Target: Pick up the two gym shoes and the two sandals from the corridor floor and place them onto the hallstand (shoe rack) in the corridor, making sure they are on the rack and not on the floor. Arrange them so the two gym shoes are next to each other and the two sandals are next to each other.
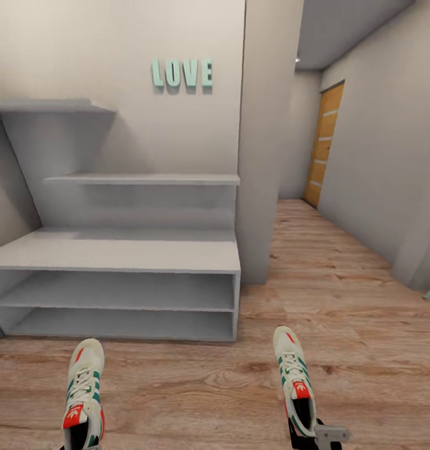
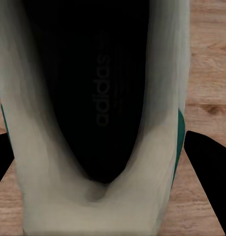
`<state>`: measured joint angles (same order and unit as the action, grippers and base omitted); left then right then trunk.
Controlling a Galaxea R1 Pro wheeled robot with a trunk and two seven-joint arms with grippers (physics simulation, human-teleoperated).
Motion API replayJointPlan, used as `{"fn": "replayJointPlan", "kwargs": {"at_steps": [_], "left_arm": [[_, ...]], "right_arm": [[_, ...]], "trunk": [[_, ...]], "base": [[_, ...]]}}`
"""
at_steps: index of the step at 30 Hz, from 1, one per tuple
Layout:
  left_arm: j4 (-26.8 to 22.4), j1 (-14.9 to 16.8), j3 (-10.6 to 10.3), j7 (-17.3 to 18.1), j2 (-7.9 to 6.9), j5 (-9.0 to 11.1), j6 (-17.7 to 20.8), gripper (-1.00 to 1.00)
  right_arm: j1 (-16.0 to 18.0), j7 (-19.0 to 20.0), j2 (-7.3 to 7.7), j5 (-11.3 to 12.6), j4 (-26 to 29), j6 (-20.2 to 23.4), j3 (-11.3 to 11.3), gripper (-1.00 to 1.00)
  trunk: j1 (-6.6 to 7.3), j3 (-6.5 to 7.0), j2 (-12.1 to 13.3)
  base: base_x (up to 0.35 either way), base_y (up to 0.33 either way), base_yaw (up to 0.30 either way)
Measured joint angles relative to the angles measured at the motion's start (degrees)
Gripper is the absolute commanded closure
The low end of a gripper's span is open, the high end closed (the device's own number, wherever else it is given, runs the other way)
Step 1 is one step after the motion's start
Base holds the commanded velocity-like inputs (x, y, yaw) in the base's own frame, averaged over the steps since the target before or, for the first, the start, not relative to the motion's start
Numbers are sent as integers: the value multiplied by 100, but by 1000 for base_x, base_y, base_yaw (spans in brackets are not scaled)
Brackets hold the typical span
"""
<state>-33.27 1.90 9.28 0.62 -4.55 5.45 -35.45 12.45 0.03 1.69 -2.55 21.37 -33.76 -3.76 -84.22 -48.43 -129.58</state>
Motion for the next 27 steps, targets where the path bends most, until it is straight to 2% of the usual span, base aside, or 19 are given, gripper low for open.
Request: {"fn": "replayJointPlan", "kwargs": {"at_steps": [15,22,27], "left_arm": [[1,1,-14,0,-2,3,5,100],[1,1,-11,0,-7,-3,2,100],[1,1,-16,3,-2,-5,7,100]], "right_arm": [[-1,-18,54,12,6,-9,-17,100],[-1,-24,53,15,3,-9,-16,100],[-1,-29,57,20,10,-9,-25,100]], "trunk": [[0,0,0],[-3,0,0],[0,0,0]], "base": [[-3,0,8],[-246,0,0],[-35,0,0]]}}
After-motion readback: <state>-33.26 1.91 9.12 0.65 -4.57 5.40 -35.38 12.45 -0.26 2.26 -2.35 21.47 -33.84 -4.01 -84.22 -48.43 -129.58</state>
